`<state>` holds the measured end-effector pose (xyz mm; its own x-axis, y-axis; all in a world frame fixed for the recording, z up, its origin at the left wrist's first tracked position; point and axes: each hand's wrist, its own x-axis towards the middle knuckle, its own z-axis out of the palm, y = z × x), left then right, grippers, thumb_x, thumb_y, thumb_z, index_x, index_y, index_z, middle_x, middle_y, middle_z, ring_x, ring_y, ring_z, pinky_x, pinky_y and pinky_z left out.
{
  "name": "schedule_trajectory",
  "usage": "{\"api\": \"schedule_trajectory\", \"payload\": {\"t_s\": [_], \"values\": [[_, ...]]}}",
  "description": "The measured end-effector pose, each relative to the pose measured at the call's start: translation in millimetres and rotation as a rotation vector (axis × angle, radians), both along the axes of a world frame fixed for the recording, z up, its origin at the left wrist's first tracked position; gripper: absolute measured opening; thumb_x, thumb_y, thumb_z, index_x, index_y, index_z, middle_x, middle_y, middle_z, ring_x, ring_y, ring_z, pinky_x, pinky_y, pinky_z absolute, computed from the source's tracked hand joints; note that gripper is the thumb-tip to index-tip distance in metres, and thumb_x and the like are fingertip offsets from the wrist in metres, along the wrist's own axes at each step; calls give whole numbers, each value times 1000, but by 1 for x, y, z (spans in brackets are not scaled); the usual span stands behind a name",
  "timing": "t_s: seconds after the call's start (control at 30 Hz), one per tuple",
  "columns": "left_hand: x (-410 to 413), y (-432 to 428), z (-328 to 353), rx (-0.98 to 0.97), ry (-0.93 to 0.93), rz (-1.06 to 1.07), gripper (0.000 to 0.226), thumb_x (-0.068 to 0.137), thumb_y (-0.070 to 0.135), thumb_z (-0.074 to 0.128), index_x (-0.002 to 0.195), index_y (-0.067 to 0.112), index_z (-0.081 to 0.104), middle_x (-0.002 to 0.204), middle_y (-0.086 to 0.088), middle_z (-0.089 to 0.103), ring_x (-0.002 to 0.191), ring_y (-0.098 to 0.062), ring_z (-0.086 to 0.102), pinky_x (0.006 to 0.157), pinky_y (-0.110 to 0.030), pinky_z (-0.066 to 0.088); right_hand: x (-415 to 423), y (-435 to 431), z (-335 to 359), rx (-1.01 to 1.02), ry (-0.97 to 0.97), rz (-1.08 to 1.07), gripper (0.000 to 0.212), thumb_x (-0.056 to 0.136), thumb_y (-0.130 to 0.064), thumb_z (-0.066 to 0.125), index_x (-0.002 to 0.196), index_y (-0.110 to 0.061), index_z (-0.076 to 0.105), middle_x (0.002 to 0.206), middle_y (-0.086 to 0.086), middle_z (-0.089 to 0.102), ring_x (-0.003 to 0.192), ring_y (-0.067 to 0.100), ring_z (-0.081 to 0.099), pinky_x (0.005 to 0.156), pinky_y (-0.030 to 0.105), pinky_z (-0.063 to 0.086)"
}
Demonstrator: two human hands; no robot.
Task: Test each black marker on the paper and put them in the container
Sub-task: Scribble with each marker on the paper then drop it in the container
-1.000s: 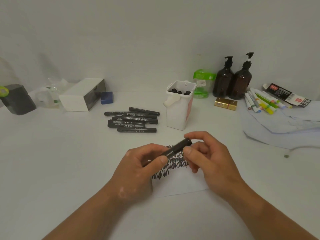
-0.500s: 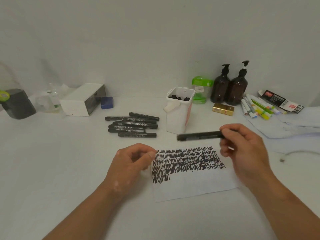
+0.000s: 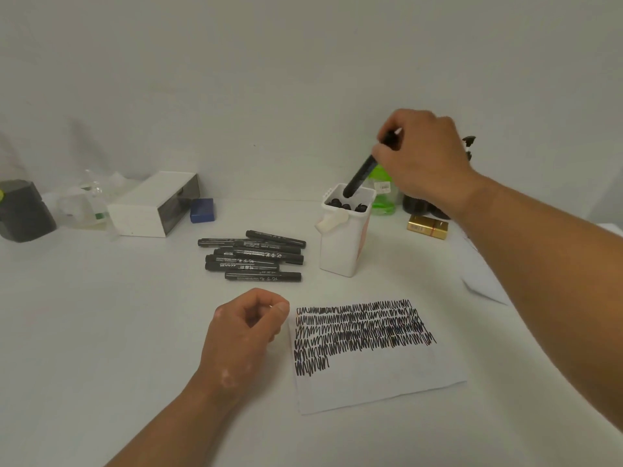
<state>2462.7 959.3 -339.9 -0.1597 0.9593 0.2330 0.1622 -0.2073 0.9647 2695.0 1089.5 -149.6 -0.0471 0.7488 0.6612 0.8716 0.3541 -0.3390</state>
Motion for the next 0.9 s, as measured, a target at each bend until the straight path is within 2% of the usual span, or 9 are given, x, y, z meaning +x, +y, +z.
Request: {"api": "schedule_trajectory", "payload": {"t_s": [0.07,0.23,0.37,0.43,0.53,0.6,0.67,0.8,0.9], "values": [[0,0,0,-3,5,-1,31,70,52,66,81,24,73,55,7,60,53,-5,53,55,-14,45,-12,14,-1,-51,-95,-28,16,91,-31,63,104,-25,71,105,-2,69,99,24,63,86,40,56],[0,1,0,-2,8,2,31,68,54,65,78,25,73,54,8,59,52,-4,53,55,-13,44,-32,43,-14,-225,-269,-44,22,93,-23,56,108,-17,70,111,9,71,103,30,63,80,33,51],[1,1,2,-3,-39,-9,30,67,53,66,75,25,72,54,9,59,52,-5,53,54,-13,43,-46,56,-26,-331,-337,-40,25,95,-19,48,108,-8,66,110,11,68,102,33,61,85,41,55],[0,0,3,-6,-55,-14,29,67,53,66,74,25,72,54,9,59,52,-5,53,53,-12,42,-51,61,-28,-355,-321,-42,22,95,-24,47,102,-9,61,104,9,64,97,31,58,74,37,50],[0,0,4,-11,-49,-19,21,72,45,68,73,25,71,54,9,59,52,-5,53,54,-12,42,-56,63,-23,-363,-320,-67,20,91,-25,49,76,-11,50,79,5,56,75,27,54,53,30,33],[1,0,4,-10,-34,-18,15,76,40,68,72,26,71,53,9,58,52,-5,53,54,-12,41,-57,63,-19,-366,-302,-69,25,90,-19,49,66,-12,45,69,4,50,62,22,47,48,28,29],[1,-1,5,-9,-24,-20,15,75,41,67,72,27,71,53,8,58,52,-5,53,54,-12,42,-55,63,-15,-365,-282,-71,28,90,-15,48,63,-12,43,67,4,47,59,21,43,50,28,31],[1,-1,5,-7,-4,-15,20,73,46,66,73,26,71,53,8,58,52,-5,53,55,-13,41,-52,59,-25,-444,-324,-66,27,96,-19,48,69,-12,50,77,7,54,83,34,57,71,36,41],[2,0,4,-13,1,-10,15,76,40,67,73,26,71,53,8,57,52,-5,52,55,-14,42,-54,60,-43,-456,-492,-64,28,102,-14,43,94,-4,67,110,16,66,104,38,63,74,31,37]]}}
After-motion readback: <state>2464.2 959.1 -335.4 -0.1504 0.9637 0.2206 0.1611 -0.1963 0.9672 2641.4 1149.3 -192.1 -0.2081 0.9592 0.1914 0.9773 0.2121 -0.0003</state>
